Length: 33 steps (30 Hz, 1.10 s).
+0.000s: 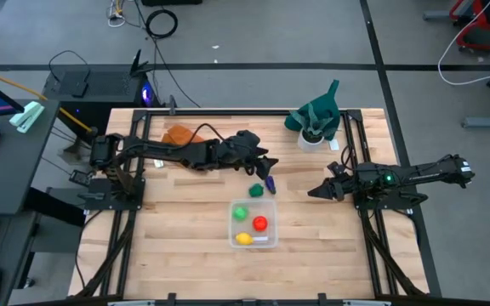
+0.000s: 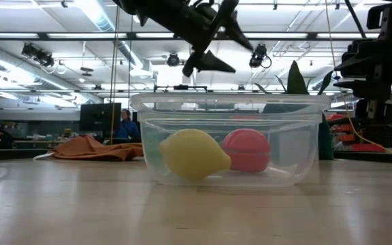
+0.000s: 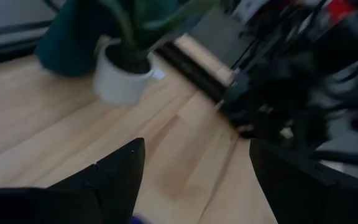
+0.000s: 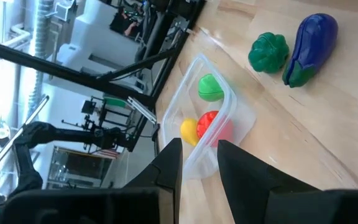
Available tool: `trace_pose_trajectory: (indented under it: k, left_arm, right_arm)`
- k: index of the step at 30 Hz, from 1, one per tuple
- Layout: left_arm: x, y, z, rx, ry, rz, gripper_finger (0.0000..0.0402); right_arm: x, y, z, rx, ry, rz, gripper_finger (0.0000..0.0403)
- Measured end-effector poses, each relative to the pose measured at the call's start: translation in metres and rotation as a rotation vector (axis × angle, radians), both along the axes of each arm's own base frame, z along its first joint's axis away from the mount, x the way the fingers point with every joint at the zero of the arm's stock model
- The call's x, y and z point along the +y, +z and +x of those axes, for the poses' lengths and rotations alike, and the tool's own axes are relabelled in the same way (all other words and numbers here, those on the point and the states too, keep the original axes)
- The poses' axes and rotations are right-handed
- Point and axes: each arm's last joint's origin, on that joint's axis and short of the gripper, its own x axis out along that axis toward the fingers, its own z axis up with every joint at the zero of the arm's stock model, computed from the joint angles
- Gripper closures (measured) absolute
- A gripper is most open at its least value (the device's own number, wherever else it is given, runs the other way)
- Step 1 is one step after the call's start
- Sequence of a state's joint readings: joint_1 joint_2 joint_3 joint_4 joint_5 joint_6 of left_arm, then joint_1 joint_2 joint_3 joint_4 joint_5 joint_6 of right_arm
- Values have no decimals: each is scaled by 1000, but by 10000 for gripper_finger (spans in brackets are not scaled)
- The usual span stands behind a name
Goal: Pick and placing Produce into tupperware
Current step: Put the melon into the transparent bin
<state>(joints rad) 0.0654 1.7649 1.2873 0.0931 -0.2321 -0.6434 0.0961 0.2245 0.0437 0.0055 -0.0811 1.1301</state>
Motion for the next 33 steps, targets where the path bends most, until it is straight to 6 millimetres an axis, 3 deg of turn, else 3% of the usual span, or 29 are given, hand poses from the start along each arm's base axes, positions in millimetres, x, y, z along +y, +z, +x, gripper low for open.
trace_pose_trajectory:
  k: [5, 12, 19, 24, 29, 33]
  left_arm:
    - [0, 16, 5, -178, -2, 11, 107]
    - [-3, 47, 6, -460, -19, 132, 118]
    - [4, 83, -20, -452, 2, 260, 148]
    - [13, 111, -55, -354, -1, 340, 167]
    - [15, 141, -99, -286, -44, 424, 179]
    - [12, 153, -136, -202, -55, 416, 187]
  right_arm:
    - [0, 3, 1, -30, -6, 19, 334]
    - [0, 29, 1, -267, 32, -125, 334]
    - [-2, 70, 15, -280, 16, -312, 334]
    - [-6, 98, 47, -118, 44, -473, 334]
    - [-15, 105, 94, 112, 113, -541, 334]
    - [-29, 113, 134, 166, 122, -556, 334]
